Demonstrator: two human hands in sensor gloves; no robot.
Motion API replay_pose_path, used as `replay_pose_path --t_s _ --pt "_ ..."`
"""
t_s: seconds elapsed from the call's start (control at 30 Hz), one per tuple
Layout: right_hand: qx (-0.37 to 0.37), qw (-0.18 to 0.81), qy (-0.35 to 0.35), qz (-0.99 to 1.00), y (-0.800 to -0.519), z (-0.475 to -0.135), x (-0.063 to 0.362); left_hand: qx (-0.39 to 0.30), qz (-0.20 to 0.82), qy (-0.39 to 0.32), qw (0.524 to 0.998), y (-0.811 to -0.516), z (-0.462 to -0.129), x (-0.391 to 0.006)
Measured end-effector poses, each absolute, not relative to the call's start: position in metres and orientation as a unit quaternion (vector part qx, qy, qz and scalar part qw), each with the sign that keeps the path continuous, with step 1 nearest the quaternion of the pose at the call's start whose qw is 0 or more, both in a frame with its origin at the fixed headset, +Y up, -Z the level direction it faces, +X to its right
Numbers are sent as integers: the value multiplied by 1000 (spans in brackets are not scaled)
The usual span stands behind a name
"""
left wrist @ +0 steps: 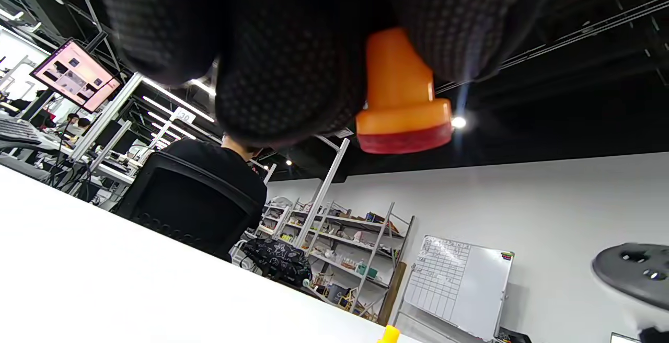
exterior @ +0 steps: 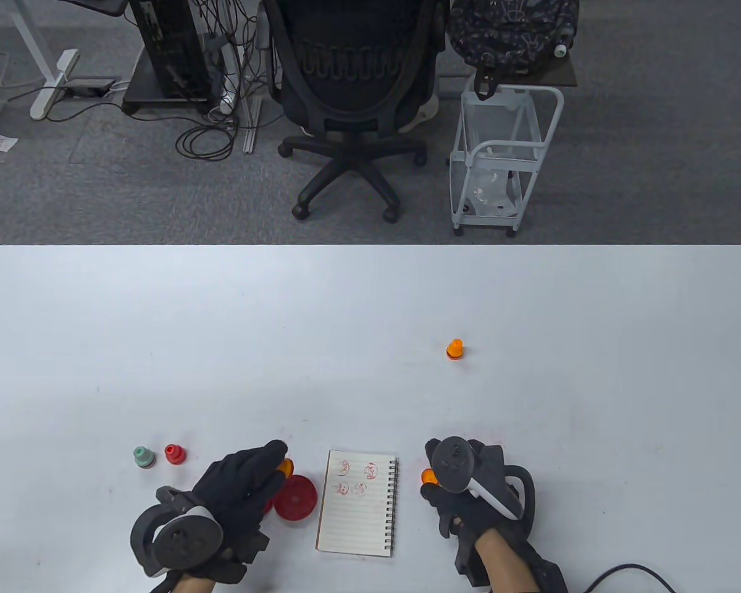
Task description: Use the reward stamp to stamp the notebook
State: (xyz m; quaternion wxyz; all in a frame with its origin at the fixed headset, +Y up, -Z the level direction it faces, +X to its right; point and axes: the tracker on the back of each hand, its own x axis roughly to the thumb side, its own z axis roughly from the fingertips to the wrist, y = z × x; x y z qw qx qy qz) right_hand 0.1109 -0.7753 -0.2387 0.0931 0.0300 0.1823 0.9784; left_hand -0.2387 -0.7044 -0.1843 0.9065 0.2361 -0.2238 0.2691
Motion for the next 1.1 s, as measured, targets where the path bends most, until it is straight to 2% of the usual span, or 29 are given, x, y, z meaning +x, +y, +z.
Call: replay_pose_path --t_s 0.1,0.23,0.4,0.47,0.53,0.67,0.9,1.1 --pt "20 67 172 983 -779 -241 106 223 273 -240 905 -707 -182 -233" --pt "12 61 149 987 -779 -243 102 226 225 -268 909 -705 -179 -223" --pt "20 56 143 988 -776 -243 100 214 221 -281 909 -710 -179 -218" --pt "28 64 117 991 -768 -241 98 214 224 -285 907 -710 -178 -216" --pt "25 99 82 991 -756 -240 98 220 229 -288 903 -709 -177 -214" --pt "60 276 62 957 -735 -230 92 217 261 -292 894 -710 -177 -209" --pt "142 446 121 875 -729 -215 67 225 356 -279 863 -710 -175 -205" --pt "172 513 160 826 -734 -207 46 201 433 -270 836 -715 -177 -200"
